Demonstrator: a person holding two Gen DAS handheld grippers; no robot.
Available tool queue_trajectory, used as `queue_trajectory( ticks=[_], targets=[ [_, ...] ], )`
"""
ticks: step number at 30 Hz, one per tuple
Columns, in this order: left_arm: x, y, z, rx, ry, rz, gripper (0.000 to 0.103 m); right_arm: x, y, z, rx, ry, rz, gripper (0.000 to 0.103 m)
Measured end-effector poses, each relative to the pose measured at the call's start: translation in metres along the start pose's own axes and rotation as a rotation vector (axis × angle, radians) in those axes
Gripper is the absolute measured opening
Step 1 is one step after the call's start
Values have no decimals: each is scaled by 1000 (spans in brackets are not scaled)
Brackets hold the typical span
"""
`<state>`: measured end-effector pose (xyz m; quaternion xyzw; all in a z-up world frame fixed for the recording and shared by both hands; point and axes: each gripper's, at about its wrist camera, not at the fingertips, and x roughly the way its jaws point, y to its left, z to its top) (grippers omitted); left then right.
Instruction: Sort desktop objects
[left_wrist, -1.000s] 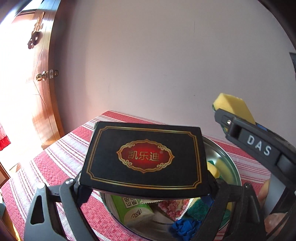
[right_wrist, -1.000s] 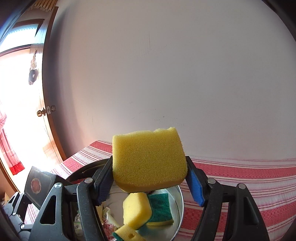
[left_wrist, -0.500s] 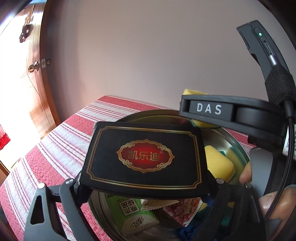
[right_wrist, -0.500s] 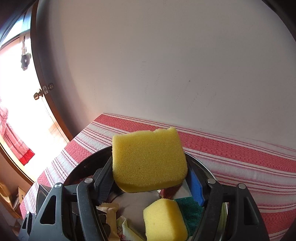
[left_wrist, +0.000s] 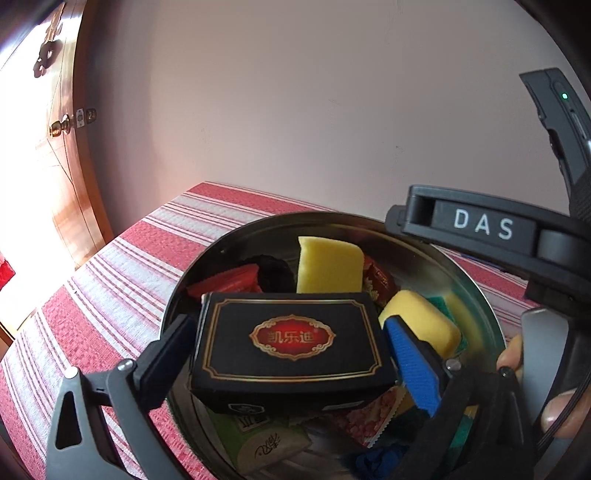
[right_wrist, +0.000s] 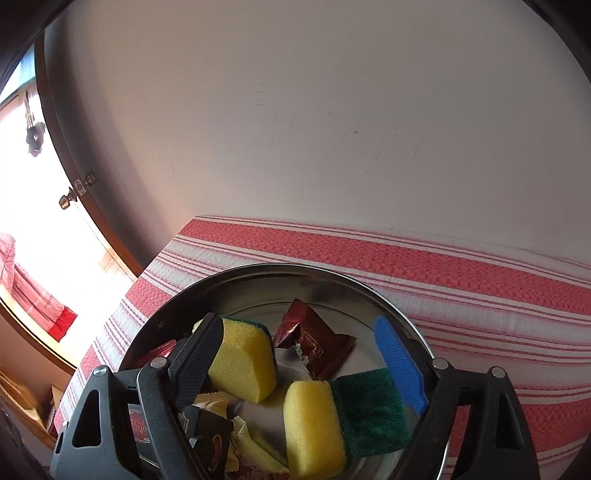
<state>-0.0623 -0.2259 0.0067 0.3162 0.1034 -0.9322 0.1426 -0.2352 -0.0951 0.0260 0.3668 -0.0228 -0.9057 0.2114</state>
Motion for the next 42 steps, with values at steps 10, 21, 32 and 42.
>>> queue_trajectory(
  ticks=[10, 21, 32, 42],
  targets=[
    [-32, -12, -9, 29, -104, 39, 102, -76, -22, -29, 45, -243, -79, 91],
    [-55, -19, -33, 29, -128, 118, 102, -141, -30, -103, -1, -434, -156, 100],
    [-72, -13, -47, -4, -140, 167, 102, -161, -32, -134, 1, -461, -149, 100],
    [-76, -18, -51, 60, -159, 237, 102, -179, -25, -143, -52, -559, -214, 100]
  ],
)
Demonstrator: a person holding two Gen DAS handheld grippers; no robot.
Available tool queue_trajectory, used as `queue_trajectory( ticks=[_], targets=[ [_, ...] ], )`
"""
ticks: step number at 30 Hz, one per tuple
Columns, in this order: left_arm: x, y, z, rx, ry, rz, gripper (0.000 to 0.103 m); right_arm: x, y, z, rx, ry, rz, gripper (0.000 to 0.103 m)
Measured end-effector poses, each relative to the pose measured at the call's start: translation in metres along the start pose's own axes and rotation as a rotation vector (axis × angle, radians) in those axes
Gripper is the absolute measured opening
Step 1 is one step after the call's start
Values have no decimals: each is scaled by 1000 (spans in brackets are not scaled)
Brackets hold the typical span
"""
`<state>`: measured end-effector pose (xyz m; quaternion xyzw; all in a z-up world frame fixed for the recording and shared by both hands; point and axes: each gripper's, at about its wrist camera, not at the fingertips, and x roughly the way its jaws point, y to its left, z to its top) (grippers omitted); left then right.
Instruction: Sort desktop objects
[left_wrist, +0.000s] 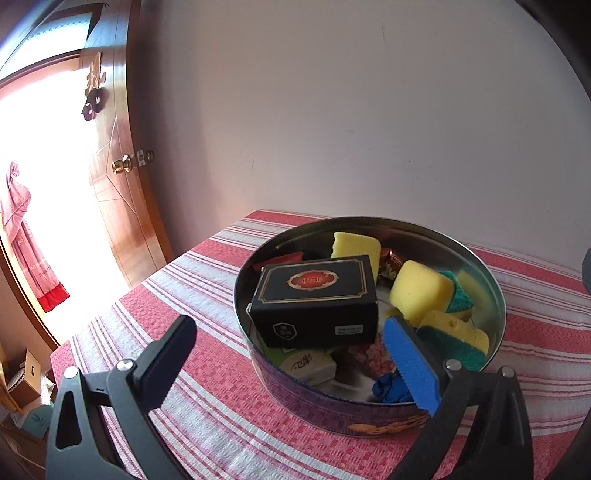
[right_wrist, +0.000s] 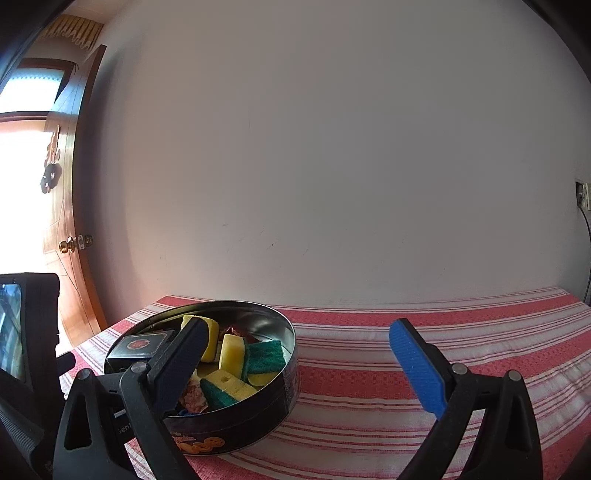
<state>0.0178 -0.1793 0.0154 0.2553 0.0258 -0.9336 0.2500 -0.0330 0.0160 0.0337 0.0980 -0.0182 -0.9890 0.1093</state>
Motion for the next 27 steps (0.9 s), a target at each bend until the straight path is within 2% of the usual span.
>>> queue_trajectory(
  ticks=[5, 10, 19, 27],
  targets=[
    [-8, 1, 1, 4, -15, -30, 102, -9, 9, 0, -56, -63, -30, 100],
    [-16, 3, 6, 6, -50, 6, 102, -13, 14, 0, -80, -87, -39, 100],
    [-22, 2, 8, 18, -66, 31, 102, -15, 12, 1, -71, -98, -39, 100],
    [-20, 3, 8, -7, -24, -38, 102, -16, 8, 0, -64, -99, -42, 100]
  ],
)
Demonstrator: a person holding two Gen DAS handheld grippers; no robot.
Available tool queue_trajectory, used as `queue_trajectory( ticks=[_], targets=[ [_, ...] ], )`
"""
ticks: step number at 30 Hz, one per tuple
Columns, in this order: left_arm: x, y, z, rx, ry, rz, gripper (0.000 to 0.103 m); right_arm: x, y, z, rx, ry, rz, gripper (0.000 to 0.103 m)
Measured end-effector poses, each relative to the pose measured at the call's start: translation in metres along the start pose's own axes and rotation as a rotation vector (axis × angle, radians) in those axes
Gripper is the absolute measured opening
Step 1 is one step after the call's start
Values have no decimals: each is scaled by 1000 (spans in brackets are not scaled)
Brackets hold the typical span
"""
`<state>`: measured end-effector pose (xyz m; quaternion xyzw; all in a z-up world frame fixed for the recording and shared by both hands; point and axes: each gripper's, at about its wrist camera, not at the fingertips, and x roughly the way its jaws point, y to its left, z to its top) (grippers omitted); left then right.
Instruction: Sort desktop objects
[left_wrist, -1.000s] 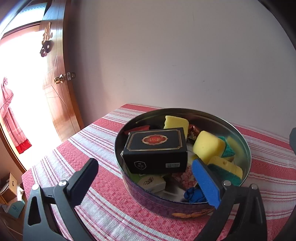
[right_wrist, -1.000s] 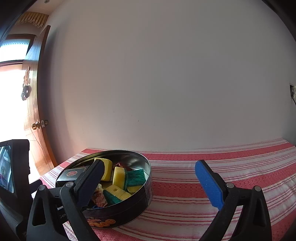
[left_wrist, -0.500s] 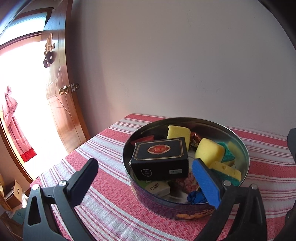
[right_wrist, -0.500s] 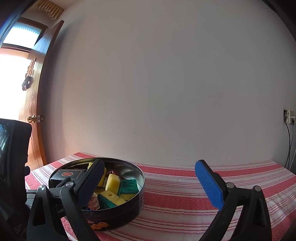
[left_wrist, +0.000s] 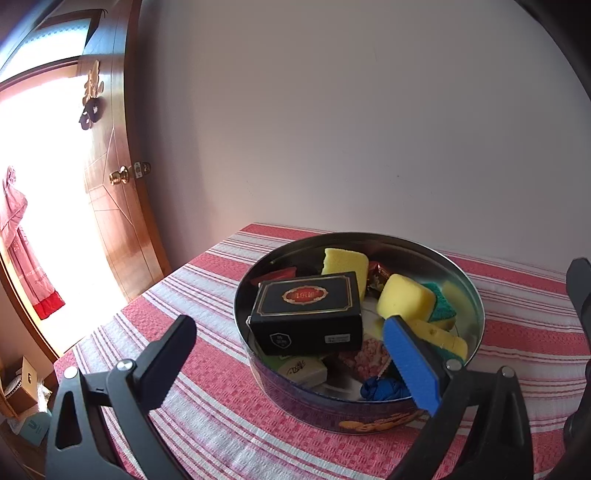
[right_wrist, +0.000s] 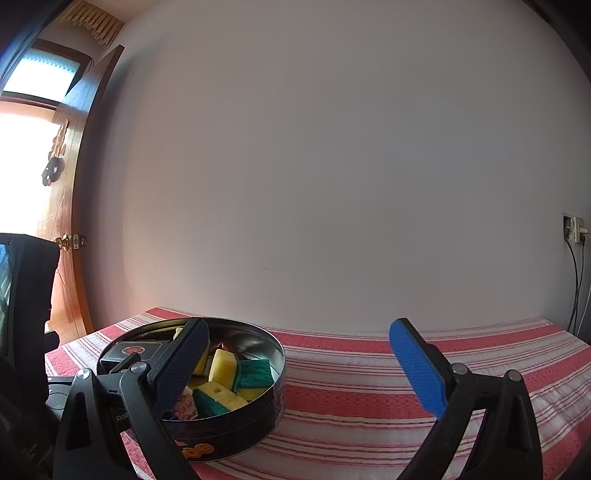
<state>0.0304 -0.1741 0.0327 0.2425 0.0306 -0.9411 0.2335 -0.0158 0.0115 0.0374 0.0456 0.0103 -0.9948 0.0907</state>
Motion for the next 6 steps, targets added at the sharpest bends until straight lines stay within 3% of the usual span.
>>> queue_trajectory(
  ticks=[2, 6],
  targets=[
    [2, 1, 0, -7, 17, -20, 102, -1, -1, 0, 5, 1, -2, 100],
    [0, -1, -1, 0, 16, 12, 102, 0, -2, -1, 3, 3, -14, 100]
  ],
)
